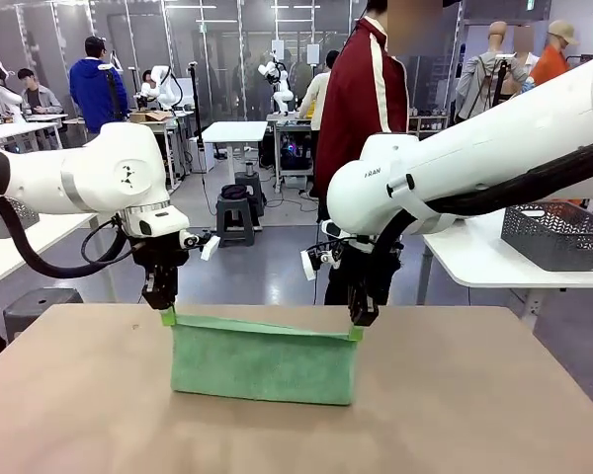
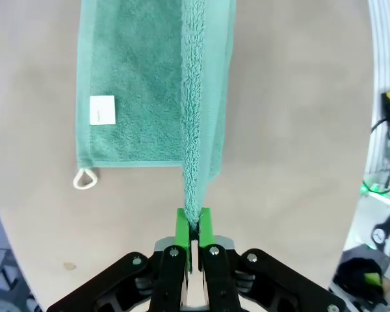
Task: Fold the towels and place them in the basket.
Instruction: When a person lays out a Towel with hook on the table, fold it in half twice.
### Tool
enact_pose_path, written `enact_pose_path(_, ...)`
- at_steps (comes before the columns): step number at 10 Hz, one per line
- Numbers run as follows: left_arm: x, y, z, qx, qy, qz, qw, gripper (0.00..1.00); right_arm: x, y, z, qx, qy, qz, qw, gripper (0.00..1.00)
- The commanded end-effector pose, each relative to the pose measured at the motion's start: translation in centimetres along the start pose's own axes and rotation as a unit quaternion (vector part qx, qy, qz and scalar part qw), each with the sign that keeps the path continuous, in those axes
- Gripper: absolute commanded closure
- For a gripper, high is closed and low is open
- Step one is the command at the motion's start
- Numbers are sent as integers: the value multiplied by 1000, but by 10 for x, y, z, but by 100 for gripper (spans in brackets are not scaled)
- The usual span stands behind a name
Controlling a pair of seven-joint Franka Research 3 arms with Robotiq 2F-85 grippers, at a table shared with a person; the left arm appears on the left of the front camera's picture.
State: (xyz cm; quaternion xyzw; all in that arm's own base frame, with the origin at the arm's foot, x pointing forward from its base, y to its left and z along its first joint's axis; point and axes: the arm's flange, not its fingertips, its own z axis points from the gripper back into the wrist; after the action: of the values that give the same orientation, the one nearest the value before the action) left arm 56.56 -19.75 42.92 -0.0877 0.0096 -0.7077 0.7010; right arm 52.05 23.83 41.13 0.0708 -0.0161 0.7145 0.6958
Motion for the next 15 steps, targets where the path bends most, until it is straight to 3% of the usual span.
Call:
enact_pose_path(1, -10, 2, 7, -15, -8, -16, 1000, 93, -9, -6, 0, 20, 5, 11, 1000, 96)
enact_pose_path(5, 4, 1, -1, -2, -4, -5, 1000, 93, 3, -3, -3, 4, -1, 3, 1000, 96)
enact_pose_path(7, -2, 35, -13, -41, -21, -11, 999, 93, -4, -31, -13, 3, -11, 11, 1000, 96)
enact_pose_path(9, -5, 60, -21, -59, -8, -9, 998, 93, -3, -55, -16, -9, -15, 17, 1000, 96)
enact_pose_path(15, -3, 114, -33, -71, 8, -3, 997, 93, -15, -110, -40, -4, -19, -2, 1000, 96)
